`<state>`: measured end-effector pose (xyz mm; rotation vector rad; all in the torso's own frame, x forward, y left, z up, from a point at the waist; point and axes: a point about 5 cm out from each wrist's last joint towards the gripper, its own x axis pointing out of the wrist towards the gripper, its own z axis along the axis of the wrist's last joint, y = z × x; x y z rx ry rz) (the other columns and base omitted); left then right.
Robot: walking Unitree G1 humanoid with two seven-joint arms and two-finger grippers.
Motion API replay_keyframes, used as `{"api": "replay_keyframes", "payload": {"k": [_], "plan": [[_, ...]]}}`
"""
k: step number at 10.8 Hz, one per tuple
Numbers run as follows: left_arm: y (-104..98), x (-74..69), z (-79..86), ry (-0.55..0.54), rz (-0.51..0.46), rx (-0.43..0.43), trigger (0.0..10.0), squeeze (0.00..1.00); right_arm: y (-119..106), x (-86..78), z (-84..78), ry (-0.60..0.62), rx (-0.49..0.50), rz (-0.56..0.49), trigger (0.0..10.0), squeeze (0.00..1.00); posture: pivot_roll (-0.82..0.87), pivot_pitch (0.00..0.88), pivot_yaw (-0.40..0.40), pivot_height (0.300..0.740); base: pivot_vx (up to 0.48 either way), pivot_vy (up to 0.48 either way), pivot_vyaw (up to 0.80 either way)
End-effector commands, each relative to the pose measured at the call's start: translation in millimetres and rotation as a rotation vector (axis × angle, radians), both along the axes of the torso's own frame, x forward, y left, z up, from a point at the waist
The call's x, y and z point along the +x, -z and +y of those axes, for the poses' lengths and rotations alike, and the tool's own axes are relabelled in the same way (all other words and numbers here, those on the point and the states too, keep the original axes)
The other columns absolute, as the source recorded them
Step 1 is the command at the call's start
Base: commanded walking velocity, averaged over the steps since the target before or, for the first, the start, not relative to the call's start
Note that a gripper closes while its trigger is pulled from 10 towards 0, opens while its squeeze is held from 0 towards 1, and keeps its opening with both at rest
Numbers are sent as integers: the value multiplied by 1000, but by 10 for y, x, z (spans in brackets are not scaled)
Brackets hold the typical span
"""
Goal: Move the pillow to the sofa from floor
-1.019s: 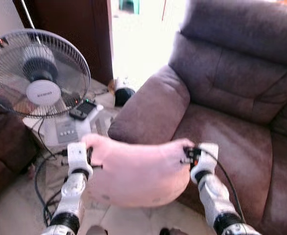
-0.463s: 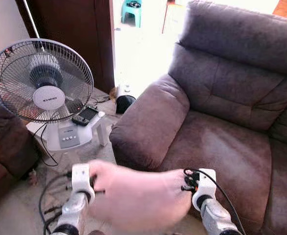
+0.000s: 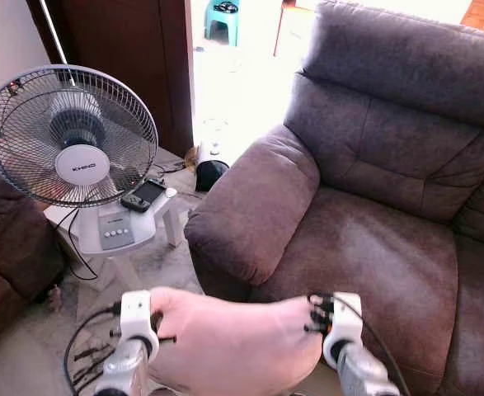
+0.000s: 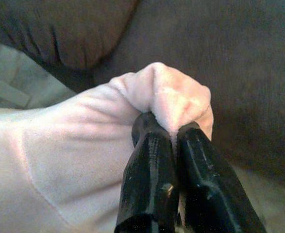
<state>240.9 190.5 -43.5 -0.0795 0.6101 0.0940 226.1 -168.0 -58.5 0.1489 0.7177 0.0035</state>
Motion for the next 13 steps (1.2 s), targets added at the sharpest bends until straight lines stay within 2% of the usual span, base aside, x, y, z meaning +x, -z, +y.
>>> {"api": "replay_keyframes", "payload": {"k": [1,4,6,7,9,13], "plan": [[25,-70,181,-82,28,38,10000,0,7,-39,-179,68,-49,9,10000,0,95,67,-79,740,0,0,0],[70,-125,184,-86,60,39,10000,0,86,-163,-167,85,-38,48,10000,0,95,78,-75,740,0,0,0],[99,-173,202,-90,78,42,10000,0,124,-218,-169,91,-39,85,10000,0,97,76,-74,740,0,283,0],[102,-178,207,-91,81,44,10000,0,132,-229,-170,93,-36,92,10000,0,97,76,-74,740,0,285,0],[104,-184,219,-95,82,42,10000,0,138,-241,-179,94,-33,97,10000,0,100,69,-71,740,0,277,-653],[122,-210,219,-92,92,40,10000,0,144,-250,-175,99,-33,101,10000,0,102,55,-69,740,0,272,-111]]}}
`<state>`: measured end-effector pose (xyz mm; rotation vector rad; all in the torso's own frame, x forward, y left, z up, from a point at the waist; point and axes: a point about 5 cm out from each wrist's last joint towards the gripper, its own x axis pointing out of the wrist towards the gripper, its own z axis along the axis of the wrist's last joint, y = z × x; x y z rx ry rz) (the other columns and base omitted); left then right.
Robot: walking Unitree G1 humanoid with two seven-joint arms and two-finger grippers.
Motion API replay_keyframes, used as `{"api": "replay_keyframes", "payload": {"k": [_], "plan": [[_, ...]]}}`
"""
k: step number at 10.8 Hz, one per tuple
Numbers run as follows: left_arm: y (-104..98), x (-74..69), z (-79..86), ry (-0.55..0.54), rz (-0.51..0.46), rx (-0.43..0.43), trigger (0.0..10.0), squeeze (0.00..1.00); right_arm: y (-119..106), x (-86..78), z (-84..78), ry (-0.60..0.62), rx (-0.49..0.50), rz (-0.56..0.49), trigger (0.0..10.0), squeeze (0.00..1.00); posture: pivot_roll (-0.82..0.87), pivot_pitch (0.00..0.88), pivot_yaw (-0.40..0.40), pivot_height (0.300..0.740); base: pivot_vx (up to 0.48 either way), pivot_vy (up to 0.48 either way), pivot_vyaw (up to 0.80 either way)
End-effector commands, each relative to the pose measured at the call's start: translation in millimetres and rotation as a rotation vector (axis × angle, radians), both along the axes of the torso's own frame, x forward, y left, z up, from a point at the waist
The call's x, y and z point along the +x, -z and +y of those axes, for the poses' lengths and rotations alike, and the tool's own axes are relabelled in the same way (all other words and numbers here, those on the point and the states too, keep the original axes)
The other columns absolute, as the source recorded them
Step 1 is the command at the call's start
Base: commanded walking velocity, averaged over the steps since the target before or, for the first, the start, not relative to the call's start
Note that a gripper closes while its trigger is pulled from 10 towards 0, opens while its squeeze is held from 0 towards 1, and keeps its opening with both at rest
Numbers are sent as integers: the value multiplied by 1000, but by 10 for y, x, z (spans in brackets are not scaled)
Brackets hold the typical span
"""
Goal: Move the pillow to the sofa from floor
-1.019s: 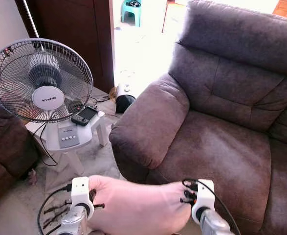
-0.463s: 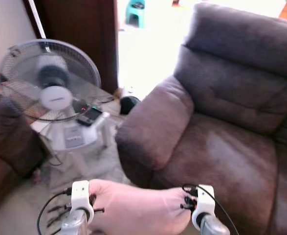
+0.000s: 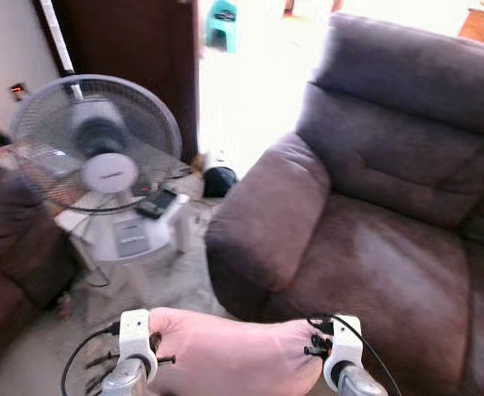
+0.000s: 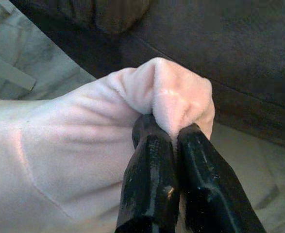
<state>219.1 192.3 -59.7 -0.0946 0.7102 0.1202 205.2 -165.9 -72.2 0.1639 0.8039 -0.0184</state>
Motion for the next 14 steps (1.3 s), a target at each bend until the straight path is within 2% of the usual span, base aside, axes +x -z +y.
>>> {"api": "replay_keyframes", "payload": {"k": [1,2,9,12,14], "plan": [[-39,7,199,-63,-6,54,10000,0,3,-32,-195,82,-42,14,10000,0,102,55,-69,740,0,274,-738],[-37,7,192,-61,-4,51,10000,0,-4,-20,-202,83,-41,12,10000,0,102,54,-68,740,0,270,-725],[-38,15,179,-61,-5,45,10000,0,-30,11,-278,93,-51,4,10000,0,102,66,-70,740,0,301,0],[-40,23,162,-59,-7,41,10000,0,-16,-12,-271,90,-48,12,10000,0,100,68,-73,740,0,299,-723],[-40,25,157,-62,-7,39,10000,0,-33,20,-255,84,-51,0,10000,0,101,71,-76,740,0,322,0]]}}
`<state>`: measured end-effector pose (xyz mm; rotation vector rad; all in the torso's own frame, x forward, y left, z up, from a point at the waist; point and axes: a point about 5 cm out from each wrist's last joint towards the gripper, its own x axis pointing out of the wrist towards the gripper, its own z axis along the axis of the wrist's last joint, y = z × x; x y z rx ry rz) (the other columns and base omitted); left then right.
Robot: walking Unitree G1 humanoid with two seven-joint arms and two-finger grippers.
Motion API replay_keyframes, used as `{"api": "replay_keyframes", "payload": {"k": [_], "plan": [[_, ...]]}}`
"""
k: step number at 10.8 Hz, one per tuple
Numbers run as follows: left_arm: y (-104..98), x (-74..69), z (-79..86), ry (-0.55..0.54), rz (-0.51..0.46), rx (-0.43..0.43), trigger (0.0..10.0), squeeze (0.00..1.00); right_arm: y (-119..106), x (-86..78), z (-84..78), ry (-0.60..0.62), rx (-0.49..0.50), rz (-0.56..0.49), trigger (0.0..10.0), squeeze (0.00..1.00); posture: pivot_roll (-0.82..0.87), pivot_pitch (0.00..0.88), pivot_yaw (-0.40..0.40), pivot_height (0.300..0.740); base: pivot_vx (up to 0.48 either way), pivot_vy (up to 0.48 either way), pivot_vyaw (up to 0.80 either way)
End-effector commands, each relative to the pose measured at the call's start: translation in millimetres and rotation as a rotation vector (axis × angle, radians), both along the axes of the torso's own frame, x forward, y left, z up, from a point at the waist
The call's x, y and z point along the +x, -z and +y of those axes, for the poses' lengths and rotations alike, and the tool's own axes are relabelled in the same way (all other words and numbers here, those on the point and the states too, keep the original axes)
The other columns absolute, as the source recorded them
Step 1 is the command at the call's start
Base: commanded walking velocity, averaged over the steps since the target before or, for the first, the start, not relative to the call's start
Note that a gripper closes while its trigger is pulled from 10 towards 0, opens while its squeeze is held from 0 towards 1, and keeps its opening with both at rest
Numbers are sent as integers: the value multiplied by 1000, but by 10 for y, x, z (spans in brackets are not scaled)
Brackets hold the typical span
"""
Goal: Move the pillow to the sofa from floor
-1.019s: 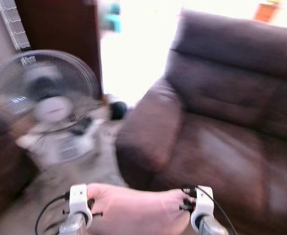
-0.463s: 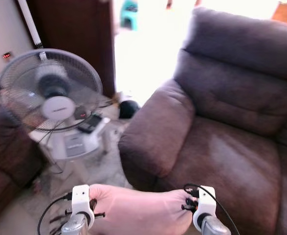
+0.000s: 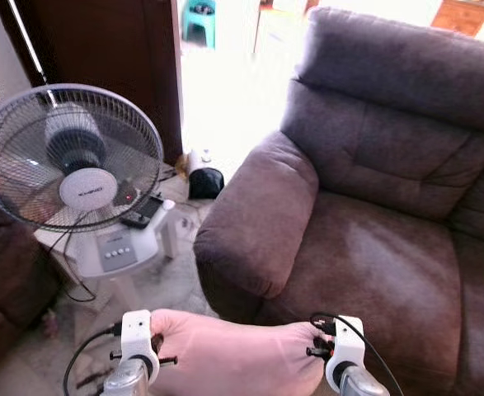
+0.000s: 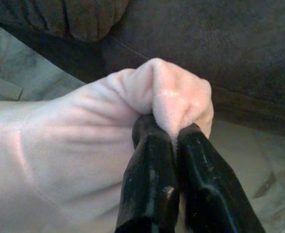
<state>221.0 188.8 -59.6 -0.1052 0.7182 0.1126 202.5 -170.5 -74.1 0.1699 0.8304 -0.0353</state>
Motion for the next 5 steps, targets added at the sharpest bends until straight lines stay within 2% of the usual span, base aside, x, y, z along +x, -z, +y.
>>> {"api": "replay_keyframes", "payload": {"k": [1,3,5], "plan": [[-38,5,193,-66,-13,52,10000,0,-56,52,-211,67,-52,-30,10000,0,101,72,-76,740,0,319,0],[-36,2,193,-65,-12,50,10000,0,-49,42,-203,67,-50,-29,10000,0,100,74,-74,740,0,315,0],[-33,-2,189,-63,-11,49,10000,0,-50,43,-217,74,-47,-23,10000,0,101,75,-74,740,0,332,-675]]}}
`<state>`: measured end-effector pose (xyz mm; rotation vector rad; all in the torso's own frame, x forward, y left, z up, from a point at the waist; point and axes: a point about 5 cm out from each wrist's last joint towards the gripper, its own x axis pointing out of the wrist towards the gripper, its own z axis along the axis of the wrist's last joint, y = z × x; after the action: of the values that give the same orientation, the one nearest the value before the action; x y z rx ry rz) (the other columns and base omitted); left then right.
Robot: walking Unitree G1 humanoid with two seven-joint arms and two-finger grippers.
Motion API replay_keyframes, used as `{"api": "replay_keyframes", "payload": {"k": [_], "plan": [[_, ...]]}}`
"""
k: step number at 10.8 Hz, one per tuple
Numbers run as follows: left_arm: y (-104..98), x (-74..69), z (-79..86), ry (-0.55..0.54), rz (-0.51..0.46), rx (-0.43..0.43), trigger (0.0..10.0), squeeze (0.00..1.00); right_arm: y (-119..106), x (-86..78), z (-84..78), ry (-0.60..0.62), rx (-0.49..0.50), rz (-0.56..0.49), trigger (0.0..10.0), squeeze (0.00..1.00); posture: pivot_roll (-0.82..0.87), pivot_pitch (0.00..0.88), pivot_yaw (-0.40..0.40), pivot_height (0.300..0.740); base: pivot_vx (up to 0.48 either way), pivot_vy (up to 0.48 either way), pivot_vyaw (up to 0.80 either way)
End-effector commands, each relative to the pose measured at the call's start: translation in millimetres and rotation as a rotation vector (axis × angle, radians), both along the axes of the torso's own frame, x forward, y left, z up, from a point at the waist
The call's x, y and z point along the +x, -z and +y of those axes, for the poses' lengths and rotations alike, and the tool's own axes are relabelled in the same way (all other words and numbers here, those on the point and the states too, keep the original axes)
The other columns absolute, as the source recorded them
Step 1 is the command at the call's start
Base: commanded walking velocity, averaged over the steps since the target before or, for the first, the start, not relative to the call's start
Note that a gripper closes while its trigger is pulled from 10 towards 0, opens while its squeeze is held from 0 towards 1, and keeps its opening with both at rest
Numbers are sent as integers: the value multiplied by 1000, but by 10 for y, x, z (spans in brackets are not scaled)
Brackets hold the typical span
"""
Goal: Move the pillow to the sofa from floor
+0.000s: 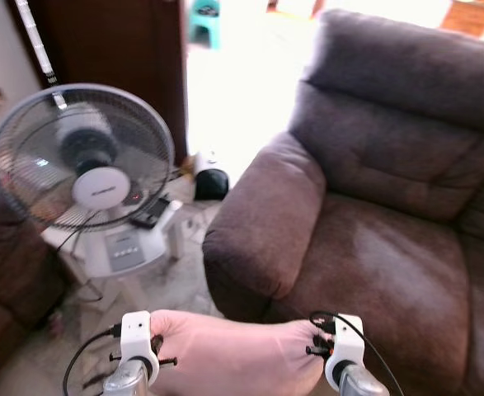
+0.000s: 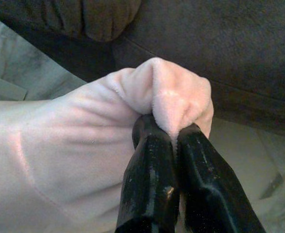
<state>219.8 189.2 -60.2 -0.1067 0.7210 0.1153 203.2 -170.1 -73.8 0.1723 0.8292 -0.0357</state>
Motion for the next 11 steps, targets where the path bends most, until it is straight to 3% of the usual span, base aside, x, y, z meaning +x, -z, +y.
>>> {"api": "replay_keyframes", "payload": {"k": [1,4,6,11], "plan": [[-40,12,182,-58,-15,51,10000,0,-52,43,-233,70,-57,-23,10000,0,101,76,-73,740,0,356,0],[-44,19,175,-56,-17,50,10000,0,-52,23,-276,85,-47,-34,10000,0,101,76,-72,740,0,396,0],[-47,24,168,-54,-20,50,10000,0,-45,19,-259,94,-26,-29,10000,0,101,77,-73,740,0,480,-606],[-56,39,150,-49,-30,53,10000,0,-58,59,-208,77,-47,-31,10000,0,100,79,-73,740,0,480,0]]}}
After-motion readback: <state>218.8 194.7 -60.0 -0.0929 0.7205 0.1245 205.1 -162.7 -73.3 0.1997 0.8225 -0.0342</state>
